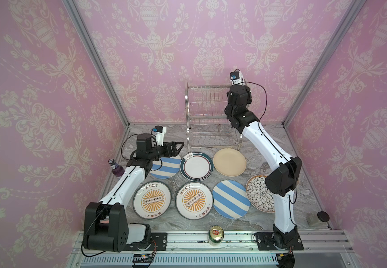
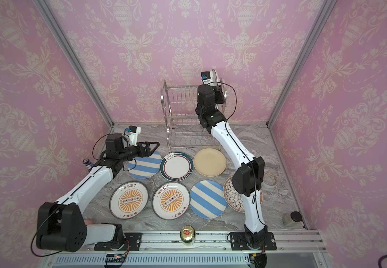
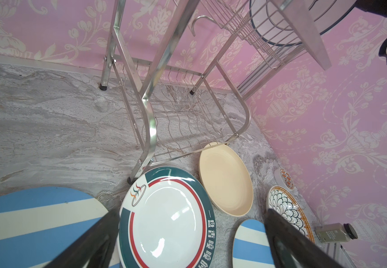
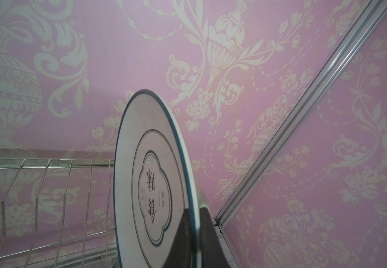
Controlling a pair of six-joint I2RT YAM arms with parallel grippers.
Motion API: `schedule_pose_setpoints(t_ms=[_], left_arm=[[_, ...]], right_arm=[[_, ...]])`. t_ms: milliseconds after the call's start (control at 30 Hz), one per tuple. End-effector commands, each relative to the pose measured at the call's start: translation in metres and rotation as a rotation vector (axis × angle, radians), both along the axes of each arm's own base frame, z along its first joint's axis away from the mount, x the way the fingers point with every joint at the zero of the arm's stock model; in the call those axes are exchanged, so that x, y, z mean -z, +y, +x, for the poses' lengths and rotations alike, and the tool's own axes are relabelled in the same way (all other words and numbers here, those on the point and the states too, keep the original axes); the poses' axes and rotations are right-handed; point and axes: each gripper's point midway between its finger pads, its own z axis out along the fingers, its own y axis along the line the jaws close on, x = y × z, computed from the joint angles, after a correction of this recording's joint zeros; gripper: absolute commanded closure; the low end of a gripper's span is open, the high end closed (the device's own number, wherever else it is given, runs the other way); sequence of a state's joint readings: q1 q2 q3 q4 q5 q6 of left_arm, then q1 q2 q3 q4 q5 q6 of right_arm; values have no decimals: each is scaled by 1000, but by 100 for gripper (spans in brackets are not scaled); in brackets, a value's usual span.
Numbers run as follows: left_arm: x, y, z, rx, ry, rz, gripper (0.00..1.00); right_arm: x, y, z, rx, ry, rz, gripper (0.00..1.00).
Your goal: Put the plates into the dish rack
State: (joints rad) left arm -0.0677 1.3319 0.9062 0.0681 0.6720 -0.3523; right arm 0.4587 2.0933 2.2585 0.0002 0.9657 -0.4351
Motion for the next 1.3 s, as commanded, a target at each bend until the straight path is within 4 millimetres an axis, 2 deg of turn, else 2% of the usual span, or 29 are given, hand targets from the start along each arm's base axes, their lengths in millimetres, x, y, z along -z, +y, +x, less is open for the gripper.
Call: schedule_pose_setpoints(t_ms=[0,167,267,700,933,1267], left_arm=[[-8,3,5,-1,-26,14,1],[-5,2,5,4,-16,-2,1],[-6,2,6,5,-21,5,1],[-9,1,7,12,-23,9,1],[-8,1,9,12,-21,12,1],[-8,1,9,17,-21,25,1]], right_arm=[[-21,-14,-3,41,-50,1,100],[-33,-16,-7,44,-63,-15,100],[-33,-19,-7,57,-52,-27,100],[-3,-26,7,52,-18,-10,100],[-1,-29,8,57,-15,-25,100],[18,-31,11,78,19,-30,100]])
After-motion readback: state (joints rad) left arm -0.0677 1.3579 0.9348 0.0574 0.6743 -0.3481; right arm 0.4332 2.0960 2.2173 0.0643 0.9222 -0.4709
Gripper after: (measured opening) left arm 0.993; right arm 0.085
